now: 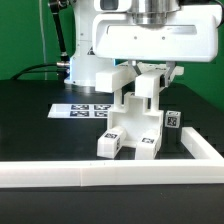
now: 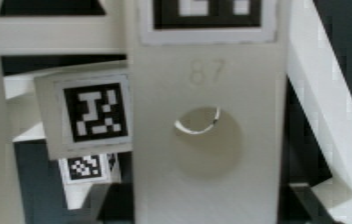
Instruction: Assemble chair
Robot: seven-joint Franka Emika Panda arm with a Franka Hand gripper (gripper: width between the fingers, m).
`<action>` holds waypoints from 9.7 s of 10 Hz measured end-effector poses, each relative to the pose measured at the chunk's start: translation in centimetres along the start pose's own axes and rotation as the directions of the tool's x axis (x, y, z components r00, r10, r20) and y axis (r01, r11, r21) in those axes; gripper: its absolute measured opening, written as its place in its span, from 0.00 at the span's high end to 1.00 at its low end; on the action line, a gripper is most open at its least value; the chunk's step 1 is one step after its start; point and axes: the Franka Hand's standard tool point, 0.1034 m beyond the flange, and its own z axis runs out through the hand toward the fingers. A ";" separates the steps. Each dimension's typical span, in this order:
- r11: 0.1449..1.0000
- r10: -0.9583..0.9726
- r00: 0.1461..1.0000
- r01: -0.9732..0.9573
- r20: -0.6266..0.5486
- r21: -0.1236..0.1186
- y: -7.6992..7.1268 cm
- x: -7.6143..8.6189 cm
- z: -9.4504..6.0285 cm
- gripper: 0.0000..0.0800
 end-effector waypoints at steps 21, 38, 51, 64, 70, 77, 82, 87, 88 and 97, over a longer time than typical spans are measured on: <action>0.998 -0.069 0.997 0.069 -0.035 0.010 -0.8 0.1 -0.2 0.64; 0.996 -0.087 0.996 0.087 -0.030 -0.004 -0.1 0.1 1.3 0.64; 0.995 -0.094 0.996 0.094 -0.007 -0.034 1.0 0.5 4.3 0.37; 0.998 -0.066 0.998 0.066 -0.024 0.002 1.0 0.4 -0.1 0.19; 0.998 -0.065 0.998 0.065 -0.018 -0.003 2.3 -0.5 0.8 0.19; 0.998 -0.056 0.998 0.056 -0.014 -0.007 1.8 -3.0 1.6 0.19; 0.999 -0.038 0.999 0.038 -0.005 -0.018 1.6 -5.3 3.0 0.19; 0.997 -0.070 0.997 0.070 -0.007 -0.024 1.3 -4.6 3.5 0.19; 0.997 -0.076 0.997 0.075 -0.010 -0.023 1.4 -4.2 3.5 0.19; 0.981 -0.193 0.980 0.192 -0.047 -0.019 3.3 1.0 2.8 0.19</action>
Offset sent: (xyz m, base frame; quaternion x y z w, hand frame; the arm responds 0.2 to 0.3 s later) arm -0.0059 0.0006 -0.0006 -0.0081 0.0036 0.0005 1.0000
